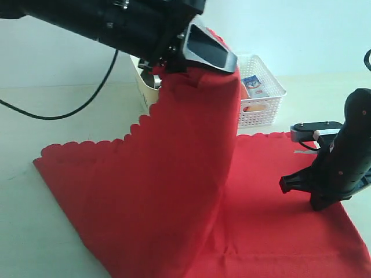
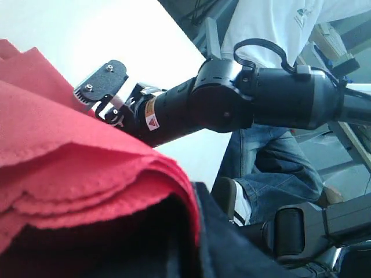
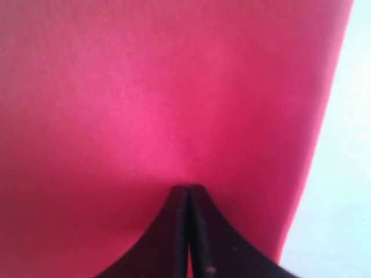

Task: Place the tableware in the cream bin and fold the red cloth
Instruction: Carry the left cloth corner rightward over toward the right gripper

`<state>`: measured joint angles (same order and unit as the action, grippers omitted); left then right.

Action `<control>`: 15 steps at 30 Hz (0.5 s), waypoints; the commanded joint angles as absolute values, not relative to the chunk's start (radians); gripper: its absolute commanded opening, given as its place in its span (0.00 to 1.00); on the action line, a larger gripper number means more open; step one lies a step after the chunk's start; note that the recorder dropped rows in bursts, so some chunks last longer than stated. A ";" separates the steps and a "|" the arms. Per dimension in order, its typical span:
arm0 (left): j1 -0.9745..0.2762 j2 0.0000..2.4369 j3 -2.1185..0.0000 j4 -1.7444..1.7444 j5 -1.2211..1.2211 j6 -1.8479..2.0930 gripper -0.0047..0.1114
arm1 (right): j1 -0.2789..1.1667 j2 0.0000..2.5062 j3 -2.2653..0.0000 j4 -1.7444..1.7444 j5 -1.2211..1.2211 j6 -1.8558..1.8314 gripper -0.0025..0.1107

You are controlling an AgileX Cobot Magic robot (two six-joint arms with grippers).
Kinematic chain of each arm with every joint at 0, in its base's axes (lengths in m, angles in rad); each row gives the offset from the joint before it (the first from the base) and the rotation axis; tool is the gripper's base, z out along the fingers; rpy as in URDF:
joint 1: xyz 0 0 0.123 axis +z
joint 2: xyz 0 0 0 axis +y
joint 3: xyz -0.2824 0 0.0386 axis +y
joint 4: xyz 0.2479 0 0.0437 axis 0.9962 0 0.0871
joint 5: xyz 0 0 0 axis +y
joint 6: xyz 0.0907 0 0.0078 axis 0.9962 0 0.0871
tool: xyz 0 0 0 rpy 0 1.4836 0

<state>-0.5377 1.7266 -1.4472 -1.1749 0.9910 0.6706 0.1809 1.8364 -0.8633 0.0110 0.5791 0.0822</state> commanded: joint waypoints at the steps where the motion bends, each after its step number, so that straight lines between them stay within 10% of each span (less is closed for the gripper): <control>1: -0.620 1.819 -1.542 -1.196 0.955 0.650 0.04 | 0.175 1.849 -0.868 0.019 0.579 0.081 0.02; 15: -0.830 2.138 -1.650 -1.191 0.790 0.790 0.04 | 0.175 1.849 -0.917 0.017 0.666 0.081 0.02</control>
<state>-0.8064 2.1138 -1.6425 -1.1729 0.8109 0.7495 0.1792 1.8443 -0.8880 0.0129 0.6155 0.0822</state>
